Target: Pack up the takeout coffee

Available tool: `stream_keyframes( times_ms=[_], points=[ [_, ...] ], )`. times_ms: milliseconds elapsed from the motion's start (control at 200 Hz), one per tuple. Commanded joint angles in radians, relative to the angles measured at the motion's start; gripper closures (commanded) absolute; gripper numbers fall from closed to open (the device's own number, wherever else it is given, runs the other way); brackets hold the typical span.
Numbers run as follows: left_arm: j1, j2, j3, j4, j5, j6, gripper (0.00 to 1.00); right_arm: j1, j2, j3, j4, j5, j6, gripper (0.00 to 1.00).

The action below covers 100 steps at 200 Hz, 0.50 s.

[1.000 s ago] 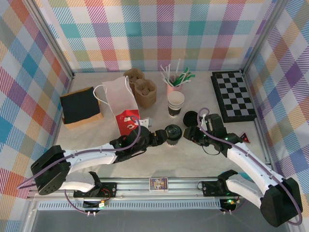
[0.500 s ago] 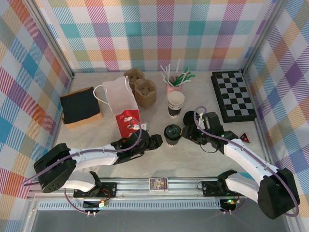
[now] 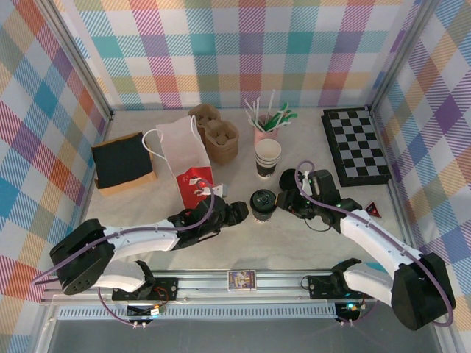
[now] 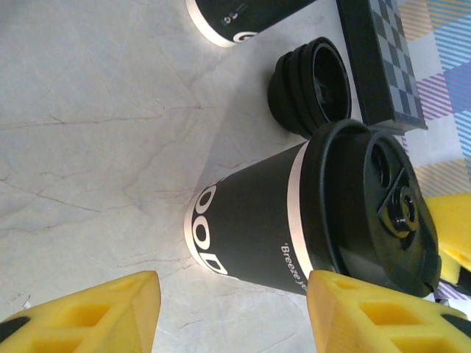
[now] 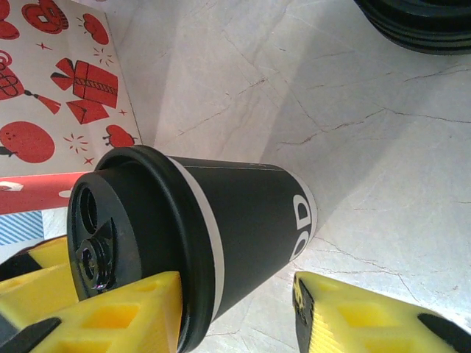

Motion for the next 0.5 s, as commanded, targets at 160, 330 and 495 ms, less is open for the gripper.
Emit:
stream_keyframes(
  times_ms=[160,330,495],
  points=[
    [0.016,0.039,0.061,0.029,0.039,0.018,0.46,-0.005,0.015,-0.012,0.046,-0.026,0.014,0.56],
    [0.016,0.07,0.08,0.042,0.051,0.018,0.46,-0.006,0.011,-0.012,0.036,-0.024,0.009,0.55],
    [0.016,0.096,0.086,0.051,0.057,0.016,0.46,-0.006,0.011,-0.009,0.039,-0.026,0.011,0.55]
  ],
)
